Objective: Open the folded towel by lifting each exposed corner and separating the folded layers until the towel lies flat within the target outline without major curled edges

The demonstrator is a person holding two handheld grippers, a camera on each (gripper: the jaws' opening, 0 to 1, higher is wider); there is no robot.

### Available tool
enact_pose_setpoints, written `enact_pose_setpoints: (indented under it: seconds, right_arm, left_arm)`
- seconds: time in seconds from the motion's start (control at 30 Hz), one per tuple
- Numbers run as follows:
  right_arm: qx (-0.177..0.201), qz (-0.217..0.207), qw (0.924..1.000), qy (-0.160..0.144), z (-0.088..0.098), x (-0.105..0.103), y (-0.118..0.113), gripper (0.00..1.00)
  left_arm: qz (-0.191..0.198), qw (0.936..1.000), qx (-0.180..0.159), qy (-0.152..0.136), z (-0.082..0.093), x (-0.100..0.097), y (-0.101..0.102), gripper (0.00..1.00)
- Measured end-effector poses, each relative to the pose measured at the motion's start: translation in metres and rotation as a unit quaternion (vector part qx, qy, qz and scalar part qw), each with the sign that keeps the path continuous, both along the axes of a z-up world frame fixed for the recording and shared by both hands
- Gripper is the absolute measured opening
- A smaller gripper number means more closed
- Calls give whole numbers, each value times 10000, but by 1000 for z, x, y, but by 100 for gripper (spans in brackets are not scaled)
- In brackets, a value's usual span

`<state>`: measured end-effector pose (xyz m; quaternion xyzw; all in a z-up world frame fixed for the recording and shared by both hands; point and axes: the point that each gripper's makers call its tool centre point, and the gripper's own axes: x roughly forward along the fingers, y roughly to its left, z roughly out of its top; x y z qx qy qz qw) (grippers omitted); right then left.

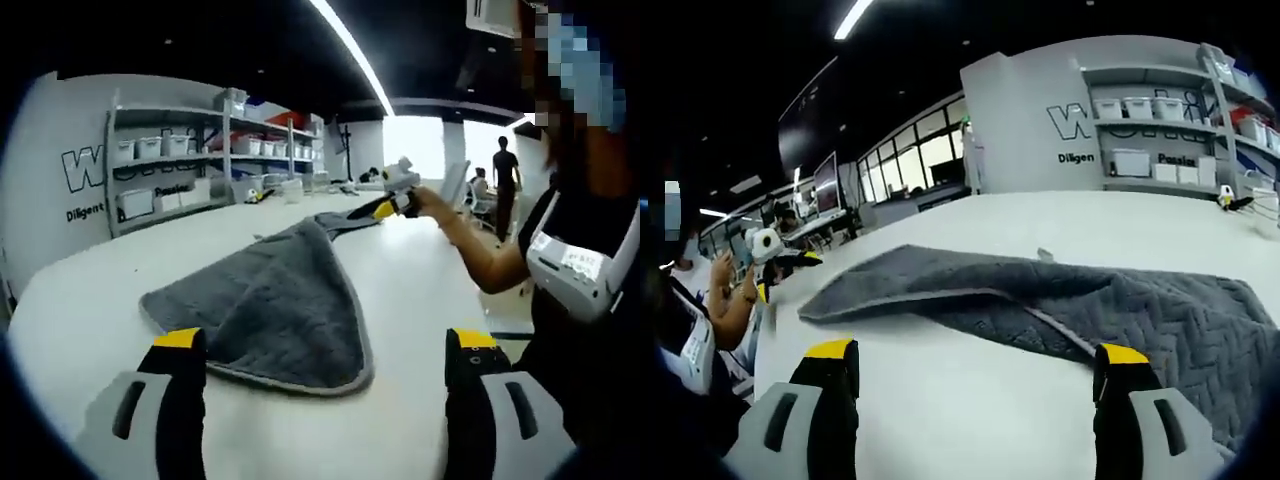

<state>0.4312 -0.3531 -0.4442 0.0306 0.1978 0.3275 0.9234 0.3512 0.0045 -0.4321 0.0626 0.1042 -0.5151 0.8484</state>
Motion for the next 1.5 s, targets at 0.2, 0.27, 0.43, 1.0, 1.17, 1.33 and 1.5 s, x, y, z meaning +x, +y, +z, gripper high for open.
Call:
enact_pose_setpoints:
  seconds: [0.2,0.27,0.43,1.0,1.17,1.33,1.5]
  right_arm:
    - [-216,154,9996,-55,3,-2,10,99]
    - [-278,246,9992,-120,6,-3,15,99]
    - [-406,166,9974,-574,23,5,16,99]
    - [-2151,311,9742,-615,3,35,9,68]
    - [-2421,330,9677,-629,-7,44,11,65]
    - [-2569,433,9623,-788,-7,56,15,43]
    - [-2900,257,9540,-713,-10,81,7,32]
  left_arm:
    - [199,9998,-13,88,-4,2,9,99]
    - [244,9996,-25,143,-5,1,10,99]
    - [372,9987,-112,316,-3,2,12,99]
    - [702,9959,-99,568,-10,6,19,99]
    - [821,9948,-203,571,-9,11,24,99]
    - [887,9941,-301,555,-5,16,29,99]
    - [895,9938,-418,500,1,16,28,99]
